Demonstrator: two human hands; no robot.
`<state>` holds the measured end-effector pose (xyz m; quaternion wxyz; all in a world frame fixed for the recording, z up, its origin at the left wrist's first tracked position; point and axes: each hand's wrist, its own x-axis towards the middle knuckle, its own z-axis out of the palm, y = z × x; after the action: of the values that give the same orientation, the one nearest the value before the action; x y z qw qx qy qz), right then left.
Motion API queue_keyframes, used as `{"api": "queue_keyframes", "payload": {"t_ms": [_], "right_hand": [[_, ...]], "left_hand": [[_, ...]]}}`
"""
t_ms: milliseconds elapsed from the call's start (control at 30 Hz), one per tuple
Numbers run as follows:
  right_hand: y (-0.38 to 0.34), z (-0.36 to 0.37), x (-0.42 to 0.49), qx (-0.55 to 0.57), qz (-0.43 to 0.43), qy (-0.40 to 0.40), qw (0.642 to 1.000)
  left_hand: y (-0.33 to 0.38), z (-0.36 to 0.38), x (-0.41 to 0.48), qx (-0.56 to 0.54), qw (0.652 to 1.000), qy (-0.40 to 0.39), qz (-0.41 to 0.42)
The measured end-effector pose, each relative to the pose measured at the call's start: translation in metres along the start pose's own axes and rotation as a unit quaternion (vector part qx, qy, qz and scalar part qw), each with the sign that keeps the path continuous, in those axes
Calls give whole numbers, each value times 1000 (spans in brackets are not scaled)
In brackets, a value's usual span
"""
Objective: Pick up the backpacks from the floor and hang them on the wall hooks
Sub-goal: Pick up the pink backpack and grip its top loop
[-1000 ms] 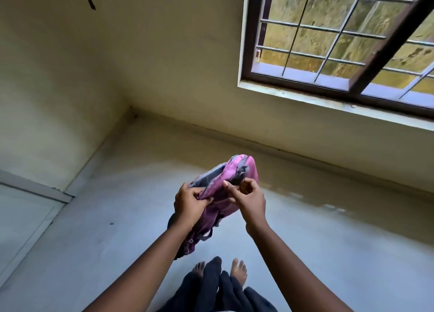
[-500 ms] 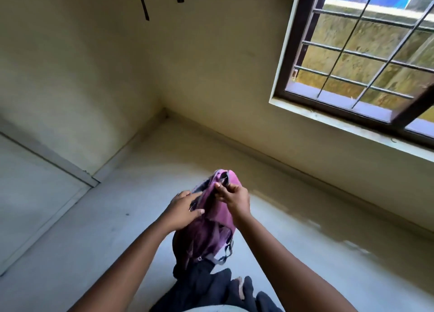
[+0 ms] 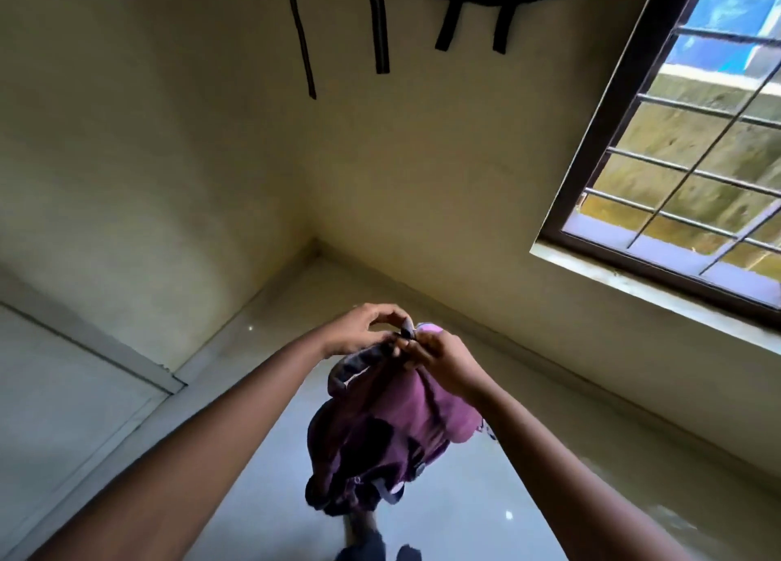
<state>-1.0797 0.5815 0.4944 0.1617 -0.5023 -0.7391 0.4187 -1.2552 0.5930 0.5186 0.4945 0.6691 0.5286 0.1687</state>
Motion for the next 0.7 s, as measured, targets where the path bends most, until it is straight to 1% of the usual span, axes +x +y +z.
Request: {"api": "queue_keyframes", "payload": {"t_ms": [100,133,233,333,433,533,633,700], "right_hand": [[-20,-19,40,9,-13,9,1000],[-23,-24,50,10,-12,6,1000],[-39,-30,87,2,22,3,1000],[-47,-28,122,5,44,1,999],[-59,-25,148,15,49,3,999],[-80,-29,164,32,44,10,998],[-107,-39,178,45,23,30,998],[-127,-48,186,45,0,44,998]], "left_hand": [[-11,-41,29,24,1000,-12,0],[-15,-51,37,29,1000,-1,3],[-28,-91,57,53,996,74,23],[-37,-124,65,126,979,152,41],[-42,-146,58,157,963,207,77],[-42,-164,51,148,948,250,130],[-34,-178,54,107,935,312,132],[-27,-183,60,78,930,338,119]]}}
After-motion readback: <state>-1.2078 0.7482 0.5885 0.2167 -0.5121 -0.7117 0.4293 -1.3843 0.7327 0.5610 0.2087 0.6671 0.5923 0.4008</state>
